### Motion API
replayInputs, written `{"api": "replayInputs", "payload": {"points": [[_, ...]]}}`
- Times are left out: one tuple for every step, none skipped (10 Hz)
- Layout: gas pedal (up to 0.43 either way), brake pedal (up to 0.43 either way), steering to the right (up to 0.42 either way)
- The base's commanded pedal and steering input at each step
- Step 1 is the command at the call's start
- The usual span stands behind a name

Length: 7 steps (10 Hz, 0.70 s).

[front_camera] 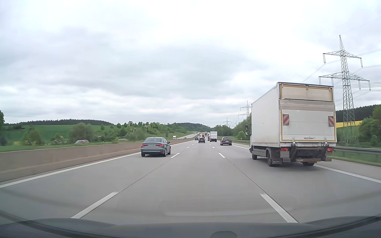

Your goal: Follow the waypoints while adhering to traffic rules and regulations

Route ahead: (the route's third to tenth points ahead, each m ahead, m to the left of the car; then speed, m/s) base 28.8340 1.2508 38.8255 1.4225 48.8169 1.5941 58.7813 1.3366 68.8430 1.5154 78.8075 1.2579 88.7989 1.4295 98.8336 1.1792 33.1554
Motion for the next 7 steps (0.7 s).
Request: {"api": "replayInputs", "payload": {"points": [[0.24,0.0,-0.001],[0.24,0.0,-0.001],[0.24,0.0,-0.001],[0.24,0.0,-0.002],[0.228,0.0,-0.002],[0.228,0.0,-0.002],[0.228,0.0,-0.002]]}}
